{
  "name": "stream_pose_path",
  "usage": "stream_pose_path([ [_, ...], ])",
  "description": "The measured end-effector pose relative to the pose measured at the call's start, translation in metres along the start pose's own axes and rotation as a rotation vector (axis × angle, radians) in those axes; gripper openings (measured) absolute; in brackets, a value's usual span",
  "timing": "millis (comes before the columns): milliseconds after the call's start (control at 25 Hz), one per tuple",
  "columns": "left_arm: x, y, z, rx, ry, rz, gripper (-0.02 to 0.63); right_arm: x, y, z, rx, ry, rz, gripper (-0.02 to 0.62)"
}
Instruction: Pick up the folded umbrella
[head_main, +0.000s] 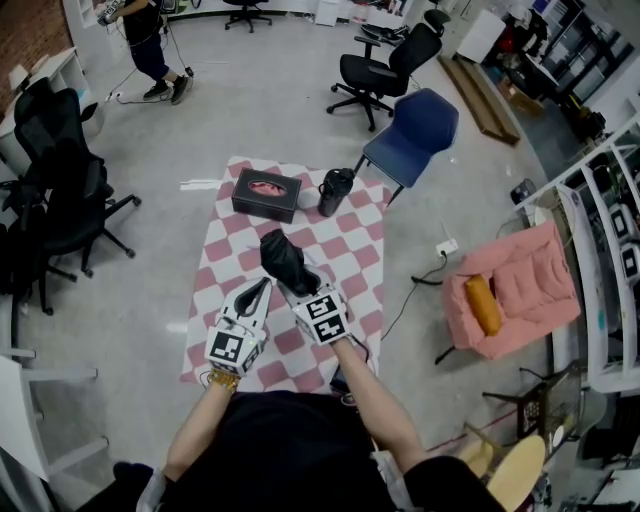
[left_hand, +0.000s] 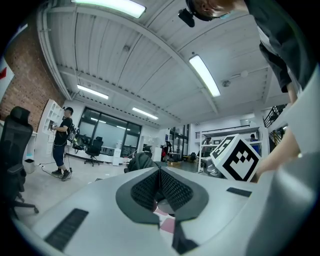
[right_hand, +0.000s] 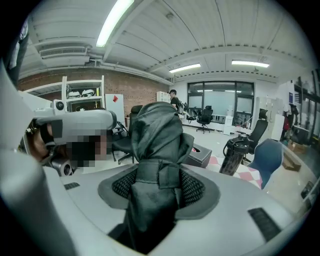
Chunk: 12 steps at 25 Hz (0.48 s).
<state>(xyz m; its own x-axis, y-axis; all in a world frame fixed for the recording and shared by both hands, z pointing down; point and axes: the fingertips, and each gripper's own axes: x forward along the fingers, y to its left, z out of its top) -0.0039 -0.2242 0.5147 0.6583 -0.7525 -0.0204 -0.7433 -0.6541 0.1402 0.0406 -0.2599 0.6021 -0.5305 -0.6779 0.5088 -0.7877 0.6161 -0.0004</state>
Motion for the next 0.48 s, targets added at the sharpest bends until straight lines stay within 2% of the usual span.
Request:
stream_pose_path([
  [480, 0.003, 0.001, 0.006, 0.025, -0.006, -0.016, 0.015, -0.013, -0.003, 0.031, 0.049, -0.084, 0.022, 0.218],
])
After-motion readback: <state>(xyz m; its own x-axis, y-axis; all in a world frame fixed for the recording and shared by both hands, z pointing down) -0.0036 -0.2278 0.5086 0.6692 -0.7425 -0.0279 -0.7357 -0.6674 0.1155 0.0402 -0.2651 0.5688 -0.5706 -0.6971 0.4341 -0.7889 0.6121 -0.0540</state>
